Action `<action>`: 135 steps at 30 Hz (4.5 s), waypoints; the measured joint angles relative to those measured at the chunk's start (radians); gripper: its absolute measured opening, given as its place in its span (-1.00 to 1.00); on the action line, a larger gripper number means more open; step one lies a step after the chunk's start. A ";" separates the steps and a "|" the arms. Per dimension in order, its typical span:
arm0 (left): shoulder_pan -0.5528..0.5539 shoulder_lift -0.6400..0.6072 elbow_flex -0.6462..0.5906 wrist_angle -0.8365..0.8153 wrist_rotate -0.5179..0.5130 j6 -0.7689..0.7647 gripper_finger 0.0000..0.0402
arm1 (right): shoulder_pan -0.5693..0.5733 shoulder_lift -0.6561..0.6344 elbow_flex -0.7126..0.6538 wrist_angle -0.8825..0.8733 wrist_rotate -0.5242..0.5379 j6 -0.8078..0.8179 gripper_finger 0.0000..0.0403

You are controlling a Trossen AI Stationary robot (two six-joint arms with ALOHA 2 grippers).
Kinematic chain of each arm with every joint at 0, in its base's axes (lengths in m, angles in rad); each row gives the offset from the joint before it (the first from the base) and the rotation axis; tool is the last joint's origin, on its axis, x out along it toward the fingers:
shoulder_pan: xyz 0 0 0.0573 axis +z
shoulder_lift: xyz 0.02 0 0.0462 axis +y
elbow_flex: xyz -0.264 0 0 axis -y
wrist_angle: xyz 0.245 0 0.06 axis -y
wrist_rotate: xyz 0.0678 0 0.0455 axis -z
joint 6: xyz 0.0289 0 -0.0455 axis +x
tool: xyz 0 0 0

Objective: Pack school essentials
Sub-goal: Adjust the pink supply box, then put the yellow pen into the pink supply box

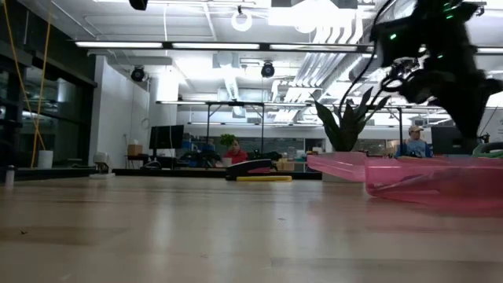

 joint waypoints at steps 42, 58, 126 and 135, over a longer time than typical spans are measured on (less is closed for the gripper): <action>0.000 0.000 0.000 0.000 0.001 0.000 -0.24 | 0.503 0.263 -0.075 0.265 -0.046 0.668 -1.00; 0.000 -0.043 0.000 -0.030 0.005 -0.002 -0.24 | 0.571 0.220 0.024 0.459 0.191 0.698 -1.00; 0.370 0.114 0.000 0.083 0.322 0.084 -0.24 | -0.241 0.820 0.788 0.643 0.016 -1.145 -0.01; 0.366 0.115 0.000 0.082 0.313 0.063 -0.24 | -0.297 0.975 0.953 0.478 -0.047 -1.487 -0.01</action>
